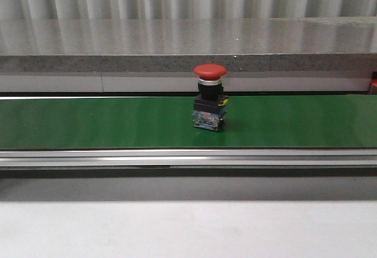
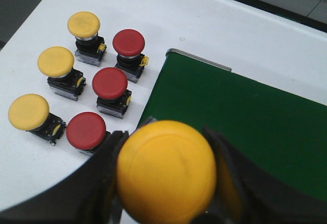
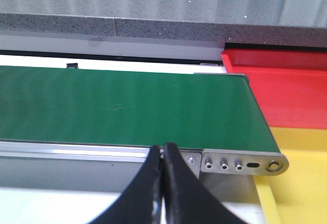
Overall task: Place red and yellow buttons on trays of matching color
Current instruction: 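Carry the yellow button onto the belt and open the left gripper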
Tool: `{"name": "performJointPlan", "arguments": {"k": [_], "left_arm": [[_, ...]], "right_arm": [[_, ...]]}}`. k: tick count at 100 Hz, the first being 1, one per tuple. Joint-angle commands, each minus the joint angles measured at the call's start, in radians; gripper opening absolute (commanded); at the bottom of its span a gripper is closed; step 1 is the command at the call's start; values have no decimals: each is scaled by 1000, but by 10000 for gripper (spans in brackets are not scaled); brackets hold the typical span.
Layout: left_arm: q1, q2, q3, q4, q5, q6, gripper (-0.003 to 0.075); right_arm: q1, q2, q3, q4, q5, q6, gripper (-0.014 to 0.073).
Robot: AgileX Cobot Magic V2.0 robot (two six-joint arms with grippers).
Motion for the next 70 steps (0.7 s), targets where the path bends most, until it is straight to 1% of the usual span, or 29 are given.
{"name": "performJointPlan", "arguments": {"k": [1,19,54,70], "left_arm": [[-7,-18,-37,-20,-69,12,-20],[-7,-18,-37,-89,-83,89,-20],[-9,-4,-50,-96,-96,96,-20],[-69,69,-115,-96,-54,137,-20]], "right_arm": [[-2,-17,1,-10,-83,-3,-67],[-2,-17,1,-10,-83,-3,-67],[-2,-17,1,-10,-83,-3,-67],[-2,-17,1,-10,-83,-3,-67]]}}
